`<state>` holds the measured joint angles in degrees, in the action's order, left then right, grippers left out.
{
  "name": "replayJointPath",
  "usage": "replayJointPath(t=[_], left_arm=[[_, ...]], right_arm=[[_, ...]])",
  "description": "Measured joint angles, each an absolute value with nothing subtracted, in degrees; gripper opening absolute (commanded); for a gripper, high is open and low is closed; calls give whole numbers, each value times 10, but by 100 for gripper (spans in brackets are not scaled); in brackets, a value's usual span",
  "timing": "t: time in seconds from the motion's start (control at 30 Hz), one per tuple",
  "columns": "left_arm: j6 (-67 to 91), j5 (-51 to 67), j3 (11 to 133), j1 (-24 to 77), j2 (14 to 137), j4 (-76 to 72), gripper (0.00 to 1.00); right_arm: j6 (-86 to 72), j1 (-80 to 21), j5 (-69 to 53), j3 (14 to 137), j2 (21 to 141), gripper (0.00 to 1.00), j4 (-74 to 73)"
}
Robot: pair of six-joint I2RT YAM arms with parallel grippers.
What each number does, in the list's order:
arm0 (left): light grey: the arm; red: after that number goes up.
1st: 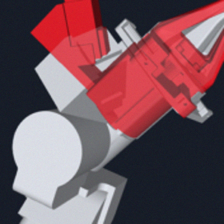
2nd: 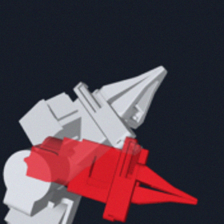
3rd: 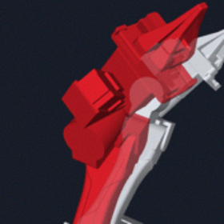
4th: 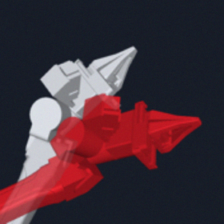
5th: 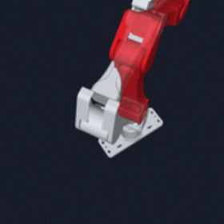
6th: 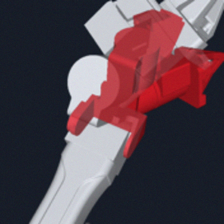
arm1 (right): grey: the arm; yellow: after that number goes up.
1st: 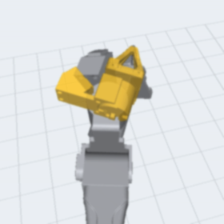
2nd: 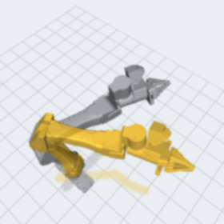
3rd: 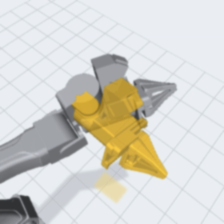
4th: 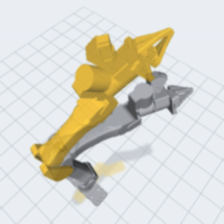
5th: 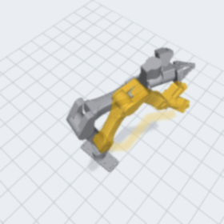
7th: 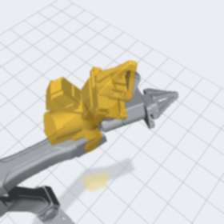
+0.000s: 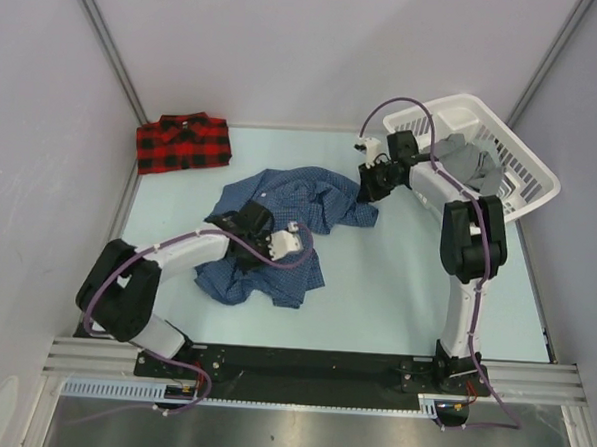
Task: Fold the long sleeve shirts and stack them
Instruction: Move the shirt to the center of the board, then flatten the shirt out
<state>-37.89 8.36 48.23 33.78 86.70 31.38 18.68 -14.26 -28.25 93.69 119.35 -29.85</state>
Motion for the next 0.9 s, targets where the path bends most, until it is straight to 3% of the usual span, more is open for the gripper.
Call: replayJointPath(t=[0.17,0.37,0.53,0.6,0.67,0.7,0.73,0.8,0.9], left_arm=[[-362,134,526,197,800,358,0],[-349,194,595,21,661,396,0],[-305,192,612,-76,681,387,3],[-277,175,635,-95,741,382,11],[-247,150,682,-106,827,379,30],[-236,141,707,-110,868,380,42],[-227,136,731,-113,902,381,64],[-222,152,756,-117,936,379,93],[-249,186,747,-114,912,389,98]], right_arm=[[180,-104,-321,865,1134,0,-324],[150,-23,-357,799,928,0,-340],[136,-28,-376,798,783,0,-307],[132,-41,-378,800,769,0,-291],[126,-54,-378,802,776,0,-273],[123,-62,-377,802,790,0,-267],[121,-66,-375,802,801,0,-265],[116,-72,-368,800,828,0,-262],[107,-78,-356,795,849,0,-257]])
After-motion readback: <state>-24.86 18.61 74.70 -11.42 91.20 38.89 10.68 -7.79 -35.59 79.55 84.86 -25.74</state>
